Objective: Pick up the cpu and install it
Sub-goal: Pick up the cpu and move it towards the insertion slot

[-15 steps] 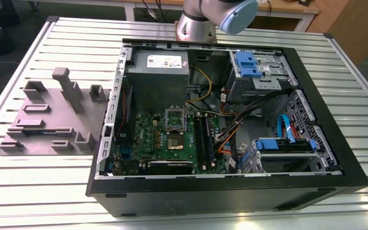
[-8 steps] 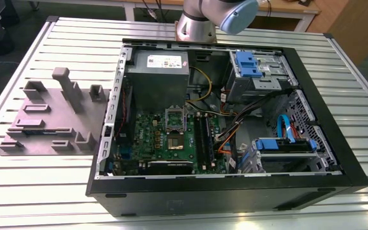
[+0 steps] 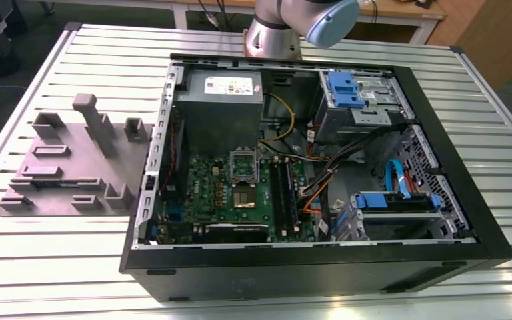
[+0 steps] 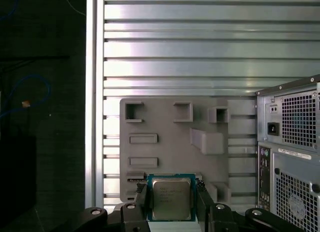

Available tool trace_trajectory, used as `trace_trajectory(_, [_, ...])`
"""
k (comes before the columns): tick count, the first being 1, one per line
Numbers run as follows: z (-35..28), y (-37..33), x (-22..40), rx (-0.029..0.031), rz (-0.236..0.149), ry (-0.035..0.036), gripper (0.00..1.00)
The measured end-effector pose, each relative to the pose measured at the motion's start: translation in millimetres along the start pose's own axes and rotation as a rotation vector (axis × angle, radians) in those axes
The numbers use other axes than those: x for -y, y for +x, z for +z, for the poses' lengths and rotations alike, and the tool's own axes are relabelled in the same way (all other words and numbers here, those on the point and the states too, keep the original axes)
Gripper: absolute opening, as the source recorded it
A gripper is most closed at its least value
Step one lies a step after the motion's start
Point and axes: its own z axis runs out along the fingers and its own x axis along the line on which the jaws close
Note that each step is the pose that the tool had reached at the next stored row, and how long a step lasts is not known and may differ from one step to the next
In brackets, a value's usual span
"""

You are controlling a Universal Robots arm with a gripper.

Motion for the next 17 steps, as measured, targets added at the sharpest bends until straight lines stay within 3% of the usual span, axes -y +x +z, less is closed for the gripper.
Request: trace_trajectory(17, [0.1, -13.3, -0.2, -0.0001, 0.0, 0.0001, 0.47])
